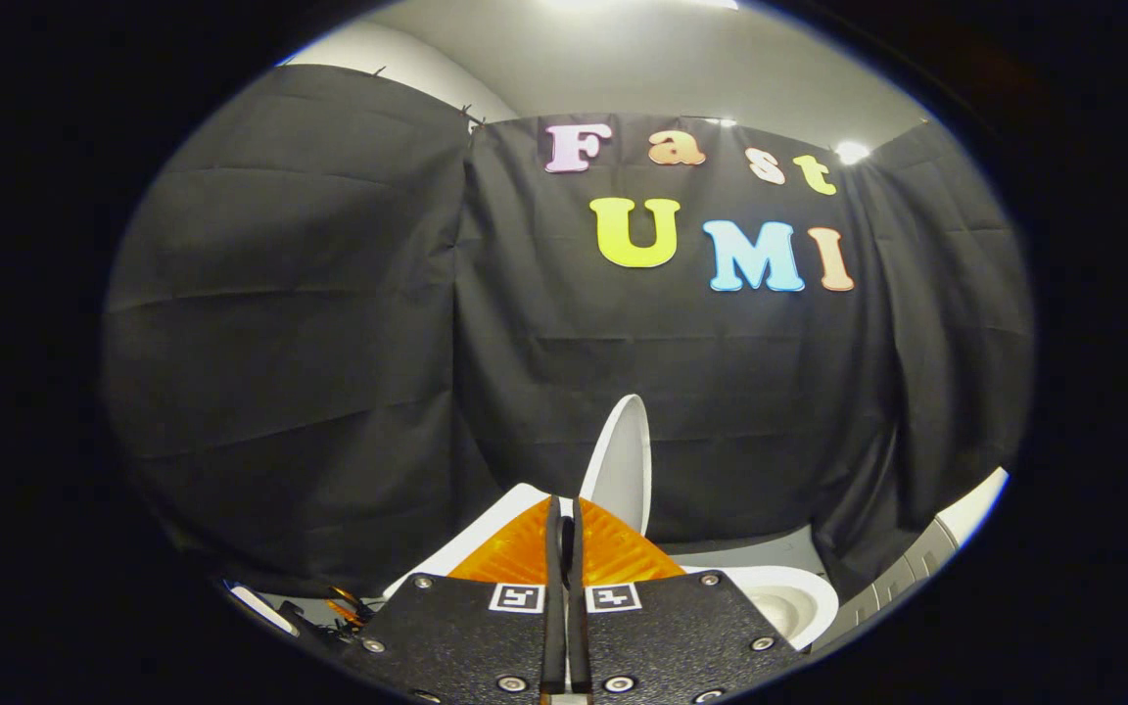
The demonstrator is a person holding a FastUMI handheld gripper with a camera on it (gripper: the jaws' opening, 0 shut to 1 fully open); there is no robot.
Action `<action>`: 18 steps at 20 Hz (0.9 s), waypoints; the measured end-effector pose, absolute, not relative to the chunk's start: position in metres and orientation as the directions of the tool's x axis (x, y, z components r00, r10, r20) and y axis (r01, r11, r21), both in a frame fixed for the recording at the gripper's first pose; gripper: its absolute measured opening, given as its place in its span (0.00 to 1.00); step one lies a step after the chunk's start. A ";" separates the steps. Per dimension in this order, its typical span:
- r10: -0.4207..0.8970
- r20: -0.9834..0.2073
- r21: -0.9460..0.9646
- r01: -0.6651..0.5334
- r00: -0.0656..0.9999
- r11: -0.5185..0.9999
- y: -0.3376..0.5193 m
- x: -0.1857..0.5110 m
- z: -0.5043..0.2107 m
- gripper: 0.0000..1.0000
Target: Open the toilet lid.
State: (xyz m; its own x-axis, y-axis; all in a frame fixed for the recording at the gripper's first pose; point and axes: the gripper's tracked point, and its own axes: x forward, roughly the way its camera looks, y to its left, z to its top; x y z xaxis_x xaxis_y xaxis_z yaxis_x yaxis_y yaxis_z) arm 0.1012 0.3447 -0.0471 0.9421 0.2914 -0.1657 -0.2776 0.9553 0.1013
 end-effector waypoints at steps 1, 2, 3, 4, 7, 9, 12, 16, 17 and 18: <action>0.296 -0.169 0.103 -0.282 0.940 0.954 0.351 0.102 -0.047 0.01; 0.303 -0.171 0.108 -0.287 0.938 0.952 0.358 0.102 -0.047 0.01; 0.314 -0.171 0.111 -0.299 0.934 0.948 0.367 0.103 -0.049 0.01; 0.328 -0.174 0.109 -0.313 0.929 0.944 0.376 0.103 -0.049 0.01; 0.346 -0.176 0.108 -0.331 0.922 0.937 0.395 0.105 -0.052 0.01; 0.348 -0.191 0.127 -0.329 0.918 0.936 0.403 0.108 -0.055 0.01; 0.350 -0.194 0.131 -0.329 0.917 0.935 0.412 0.107 -0.056 0.01; 0.386 -0.183 0.094 -0.374 0.904 0.923 0.414 0.100 -0.054 0.12; 0.426 -0.182 0.122 -0.409 0.886 0.904 0.416 0.096 -0.055 0.16; 0.476 -0.160 0.161 -0.453 0.865 0.877 0.419 0.092 -0.050 0.26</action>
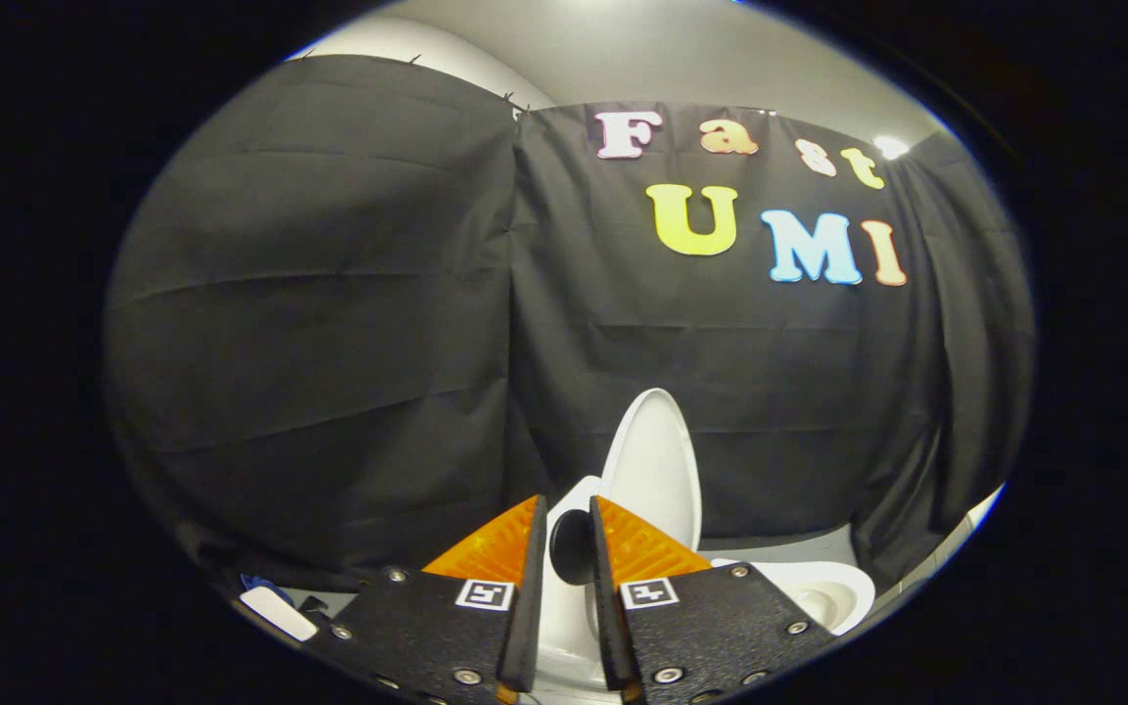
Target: Open the toilet lid.
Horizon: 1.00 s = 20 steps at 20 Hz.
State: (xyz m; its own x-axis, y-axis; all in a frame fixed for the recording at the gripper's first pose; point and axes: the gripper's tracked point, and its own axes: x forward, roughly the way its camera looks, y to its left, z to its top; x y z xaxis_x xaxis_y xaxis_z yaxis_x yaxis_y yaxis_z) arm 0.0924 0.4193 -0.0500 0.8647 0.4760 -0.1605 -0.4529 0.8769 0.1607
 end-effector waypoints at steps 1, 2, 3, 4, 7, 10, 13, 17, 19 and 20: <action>0.504 -0.135 0.192 -0.477 0.853 0.858 0.417 0.085 -0.041 0.43; 0.516 -0.106 0.211 -0.488 0.850 0.847 0.408 0.079 -0.030 0.60; 0.518 -0.073 0.228 -0.492 0.852 0.840 0.395 0.073 -0.016 0.78; 0.521 -0.037 0.244 -0.498 0.853 0.832 0.382 0.069 -0.001 0.95; 0.503 0.083 0.252 -0.506 0.860 0.824 0.333 0.057 0.048 0.95; 0.432 0.154 0.226 -0.458 0.888 0.860 0.258 0.062 0.079 0.95; 0.378 0.185 0.210 -0.412 0.907 0.887 0.187 0.066 0.089 0.95; 0.255 0.172 0.160 -0.283 0.951 0.946 0.071 0.077 0.068 0.94; 0.207 0.152 0.134 -0.228 0.966 0.964 0.028 0.080 0.056 0.94; 0.200 0.139 0.118 -0.217 0.970 0.969 0.013 0.079 0.049 0.94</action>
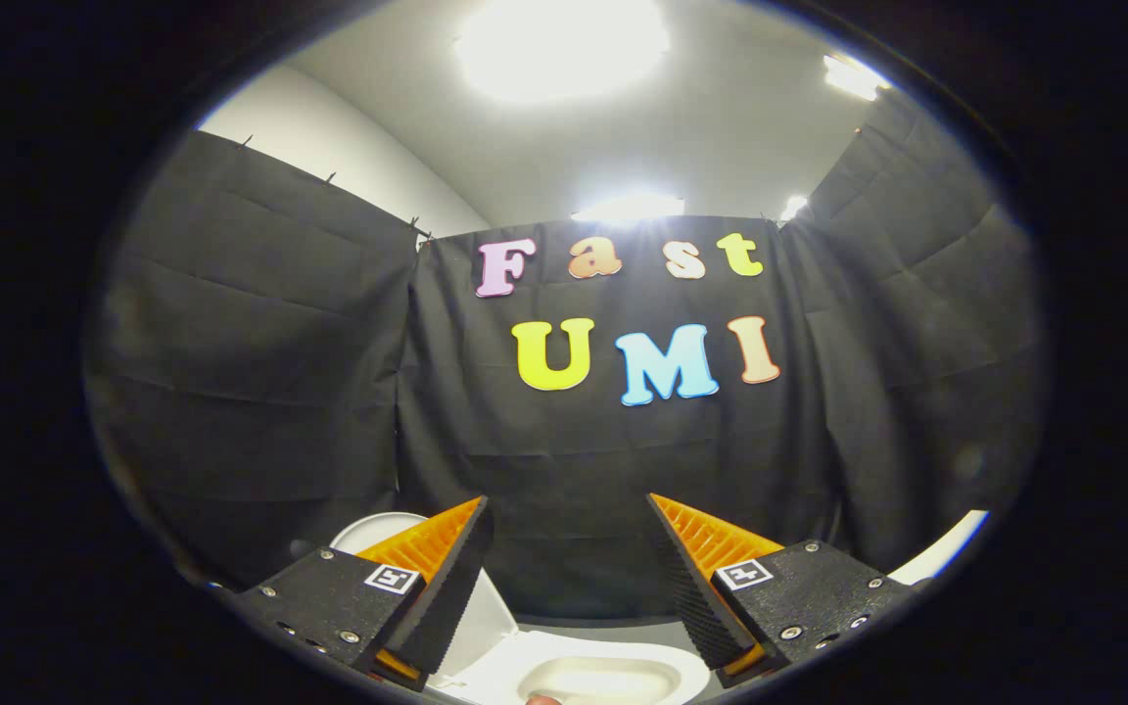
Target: Open the toilet lid.
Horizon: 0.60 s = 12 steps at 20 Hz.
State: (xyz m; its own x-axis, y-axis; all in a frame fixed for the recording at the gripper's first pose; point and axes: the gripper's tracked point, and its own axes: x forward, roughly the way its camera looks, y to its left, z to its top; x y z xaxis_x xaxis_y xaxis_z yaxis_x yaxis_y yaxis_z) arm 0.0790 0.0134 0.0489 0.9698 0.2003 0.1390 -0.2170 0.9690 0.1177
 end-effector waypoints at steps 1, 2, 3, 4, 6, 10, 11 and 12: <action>0.192 0.128 0.100 -0.206 0.973 0.973 -0.001 0.078 0.043 0.94; 0.186 0.115 0.082 -0.195 0.976 0.977 -0.014 0.076 0.037 0.95; 0.185 0.099 0.066 -0.192 0.978 0.979 -0.025 0.074 0.030 0.95; 0.183 0.084 0.058 -0.188 0.980 0.980 -0.034 0.071 0.023 0.95; 0.186 0.066 0.066 -0.190 0.980 0.980 -0.047 0.063 0.013 0.95; 0.190 0.072 0.130 -0.198 0.979 0.971 -0.062 0.055 -0.003 0.95; 0.184 0.072 0.145 -0.193 0.980 0.970 -0.066 0.054 -0.009 0.95; 0.179 0.066 0.152 -0.187 0.982 0.971 -0.069 0.054 -0.014 0.95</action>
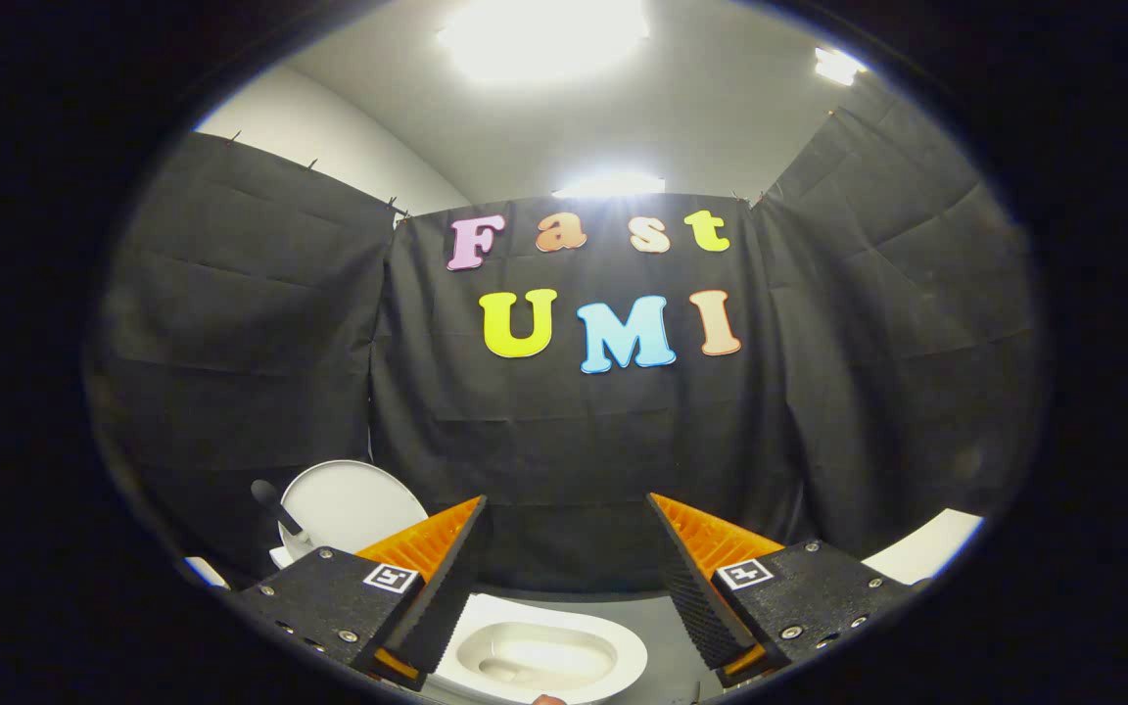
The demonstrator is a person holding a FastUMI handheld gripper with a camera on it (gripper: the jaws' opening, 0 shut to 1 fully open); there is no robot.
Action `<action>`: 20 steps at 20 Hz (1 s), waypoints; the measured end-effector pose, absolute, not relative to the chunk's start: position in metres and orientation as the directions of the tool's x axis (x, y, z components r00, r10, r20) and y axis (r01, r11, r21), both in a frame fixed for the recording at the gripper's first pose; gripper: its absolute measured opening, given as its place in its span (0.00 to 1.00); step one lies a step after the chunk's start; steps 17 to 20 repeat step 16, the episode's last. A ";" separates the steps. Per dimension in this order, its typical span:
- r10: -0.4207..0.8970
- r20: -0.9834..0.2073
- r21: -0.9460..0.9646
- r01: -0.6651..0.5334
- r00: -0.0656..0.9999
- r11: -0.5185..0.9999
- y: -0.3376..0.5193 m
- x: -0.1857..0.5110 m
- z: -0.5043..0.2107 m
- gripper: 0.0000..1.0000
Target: Open the toilet lid.
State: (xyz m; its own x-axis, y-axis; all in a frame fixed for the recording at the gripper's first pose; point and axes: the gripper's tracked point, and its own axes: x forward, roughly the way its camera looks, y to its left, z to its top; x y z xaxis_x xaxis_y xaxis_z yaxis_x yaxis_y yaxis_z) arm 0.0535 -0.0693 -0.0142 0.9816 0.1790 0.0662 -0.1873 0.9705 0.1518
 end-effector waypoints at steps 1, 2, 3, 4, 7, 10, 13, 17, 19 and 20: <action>0.170 0.061 0.153 -0.178 0.984 0.972 -0.072 0.053 -0.020 0.95; 0.166 0.060 0.147 -0.173 0.984 0.974 -0.075 0.053 -0.022 0.95; 0.156 0.064 0.138 -0.164 0.986 0.977 -0.077 0.053 -0.023 0.95; 0.144 0.064 0.130 -0.151 0.988 0.980 -0.082 0.054 -0.023 0.95; 0.124 0.063 0.125 -0.131 0.990 0.984 -0.087 0.057 -0.026 0.95; 0.115 0.053 0.131 -0.121 0.992 0.984 -0.090 0.058 -0.032 0.95; 0.104 0.049 0.153 -0.111 0.993 0.982 -0.091 0.058 -0.038 0.95; 0.105 0.037 0.156 -0.109 0.994 0.982 -0.088 0.057 -0.046 0.95; 0.105 0.037 0.156 -0.109 0.994 0.982 -0.088 0.057 -0.046 0.95; 0.105 0.037 0.156 -0.109 0.994 0.982 -0.088 0.057 -0.046 0.95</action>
